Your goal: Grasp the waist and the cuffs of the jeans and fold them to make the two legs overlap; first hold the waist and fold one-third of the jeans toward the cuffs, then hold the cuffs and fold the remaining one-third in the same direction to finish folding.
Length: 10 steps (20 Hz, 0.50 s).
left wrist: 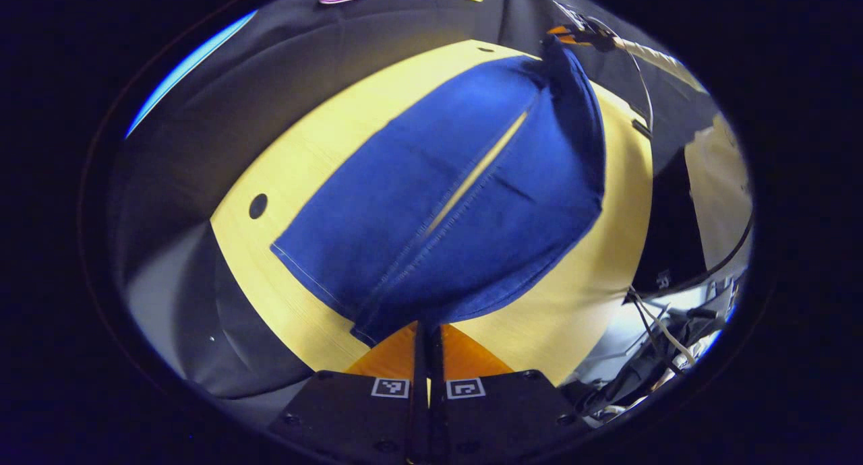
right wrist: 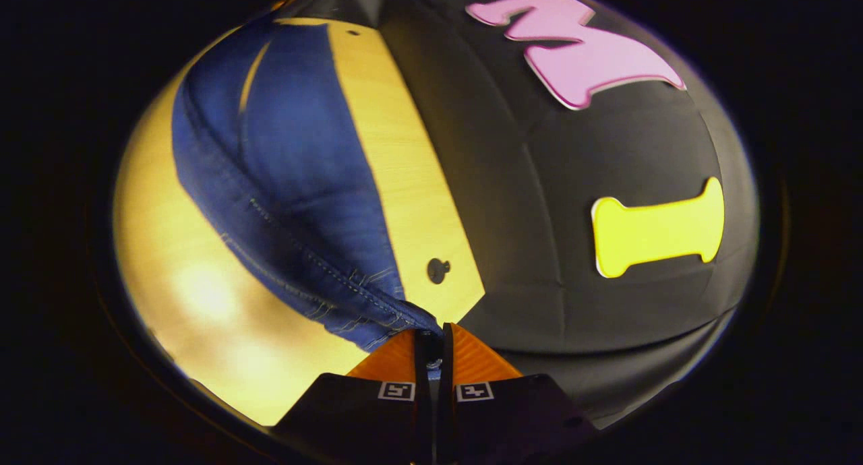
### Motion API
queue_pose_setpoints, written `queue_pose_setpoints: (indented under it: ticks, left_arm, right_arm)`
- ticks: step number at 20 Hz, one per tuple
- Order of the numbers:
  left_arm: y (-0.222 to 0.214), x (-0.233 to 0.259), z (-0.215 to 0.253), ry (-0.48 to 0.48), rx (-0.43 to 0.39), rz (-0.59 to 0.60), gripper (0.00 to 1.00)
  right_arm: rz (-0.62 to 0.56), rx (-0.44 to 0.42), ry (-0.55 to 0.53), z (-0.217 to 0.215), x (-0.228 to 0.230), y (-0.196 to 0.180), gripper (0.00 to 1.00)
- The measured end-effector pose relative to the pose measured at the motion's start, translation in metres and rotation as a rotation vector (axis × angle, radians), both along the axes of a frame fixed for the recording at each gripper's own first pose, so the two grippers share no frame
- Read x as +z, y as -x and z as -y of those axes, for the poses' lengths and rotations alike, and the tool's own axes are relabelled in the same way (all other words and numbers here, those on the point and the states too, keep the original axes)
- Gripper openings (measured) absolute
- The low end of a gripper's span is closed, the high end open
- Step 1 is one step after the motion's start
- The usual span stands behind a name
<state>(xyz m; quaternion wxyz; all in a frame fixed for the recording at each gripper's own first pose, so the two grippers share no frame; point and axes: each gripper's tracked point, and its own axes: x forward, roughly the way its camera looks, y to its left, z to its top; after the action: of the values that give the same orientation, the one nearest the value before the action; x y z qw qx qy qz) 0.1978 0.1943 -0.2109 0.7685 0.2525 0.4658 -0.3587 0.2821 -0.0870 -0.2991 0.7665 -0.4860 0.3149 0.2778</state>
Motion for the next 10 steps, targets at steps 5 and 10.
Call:
queue_pose_setpoints:
  ticks: [5, 10]
  left_arm:
    - [-0.108, -0.006, 0.002, 0.201, 0.335, 0.037, 0.06]
    - [-0.171, -0.051, -0.025, 0.147, 0.569, 0.128, 0.06]
  right_arm:
    - [0.005, -0.313, -0.058, 0.006, -0.033, -0.087, 0.07]
    - [-0.019, -0.532, -0.101, 0.023, -0.078, -0.12, 0.07]
